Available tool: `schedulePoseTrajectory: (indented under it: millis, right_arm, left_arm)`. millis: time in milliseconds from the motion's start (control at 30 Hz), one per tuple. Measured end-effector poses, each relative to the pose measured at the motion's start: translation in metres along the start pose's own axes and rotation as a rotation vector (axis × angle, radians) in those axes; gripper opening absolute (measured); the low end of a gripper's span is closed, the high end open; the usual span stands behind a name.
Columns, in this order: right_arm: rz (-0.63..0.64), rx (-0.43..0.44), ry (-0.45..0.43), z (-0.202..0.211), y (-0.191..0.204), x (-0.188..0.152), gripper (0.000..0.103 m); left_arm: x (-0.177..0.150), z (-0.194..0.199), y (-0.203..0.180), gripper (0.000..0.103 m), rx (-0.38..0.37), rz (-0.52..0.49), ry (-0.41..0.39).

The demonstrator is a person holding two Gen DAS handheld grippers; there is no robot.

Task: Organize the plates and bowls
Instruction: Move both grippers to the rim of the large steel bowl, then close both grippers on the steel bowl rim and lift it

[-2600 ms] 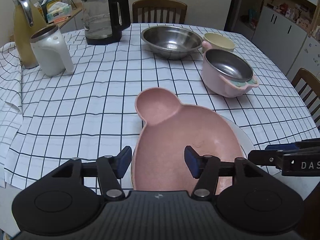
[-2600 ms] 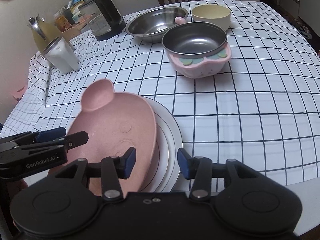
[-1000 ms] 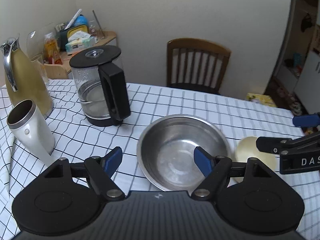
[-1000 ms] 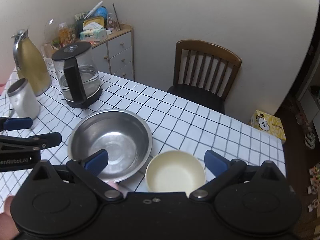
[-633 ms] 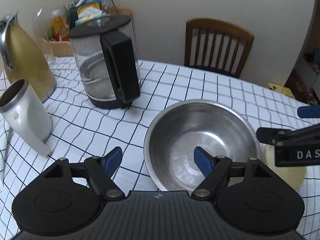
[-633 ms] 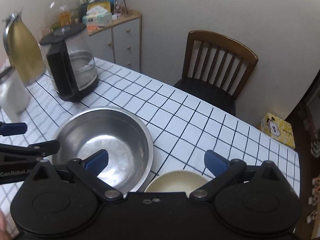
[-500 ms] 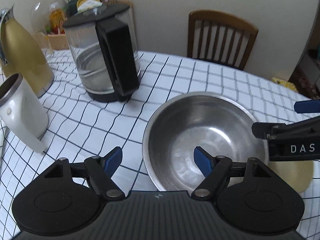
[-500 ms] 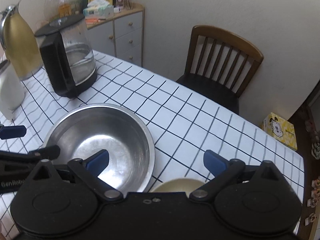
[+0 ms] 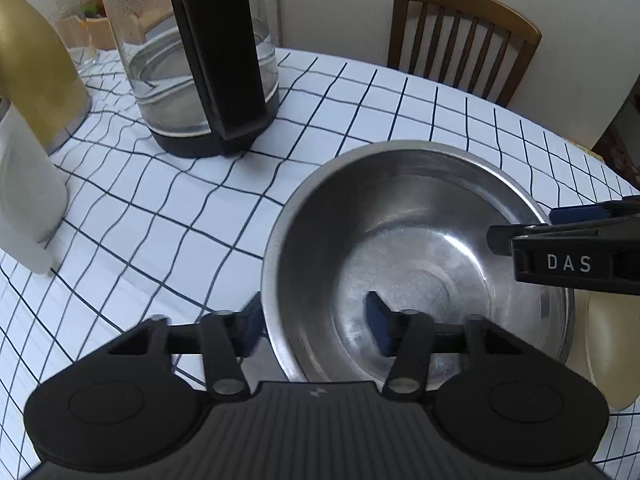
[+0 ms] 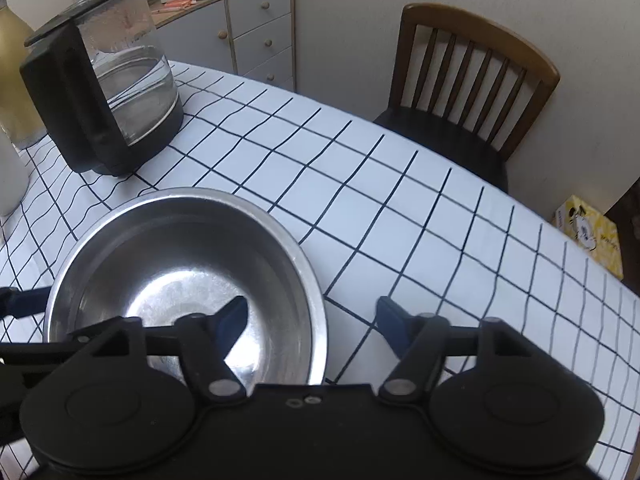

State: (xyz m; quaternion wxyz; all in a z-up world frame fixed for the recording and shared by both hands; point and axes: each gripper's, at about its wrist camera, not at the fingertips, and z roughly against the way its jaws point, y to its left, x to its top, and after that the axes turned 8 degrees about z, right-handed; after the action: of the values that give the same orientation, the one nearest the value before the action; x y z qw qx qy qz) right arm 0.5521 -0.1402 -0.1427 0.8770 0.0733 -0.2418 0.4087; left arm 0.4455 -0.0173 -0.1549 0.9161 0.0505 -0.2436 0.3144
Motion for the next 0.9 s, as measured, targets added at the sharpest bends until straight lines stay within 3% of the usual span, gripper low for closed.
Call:
schedulePoseTrajectory:
  millis: [133,333,733,900]
  right_arm:
    - [0.002,0.021,0.015,-0.004,0.001,-0.002,0.044]
    - [-0.006,0.026,0.018,-0.005,0.0,-0.004,0.023]
    - [-0.04,0.044,0.014,-0.005,-0.003,-0.006,0.021]
    - [-0.057,0.052,-0.007,0.001,-0.003,-0.007,0.021]
  left_arm:
    - [0.001,-0.004,0.003,0.031,0.01,0.016,0.012]
    - [0.005,-0.013,0.011,0.03,0.015,0.07,0.061]
    - [0.008,-0.016,0.021,0.025,-0.034,0.141,0.093]
    - [0.01,-0.004,0.023,0.024,-0.035,0.132,0.043]
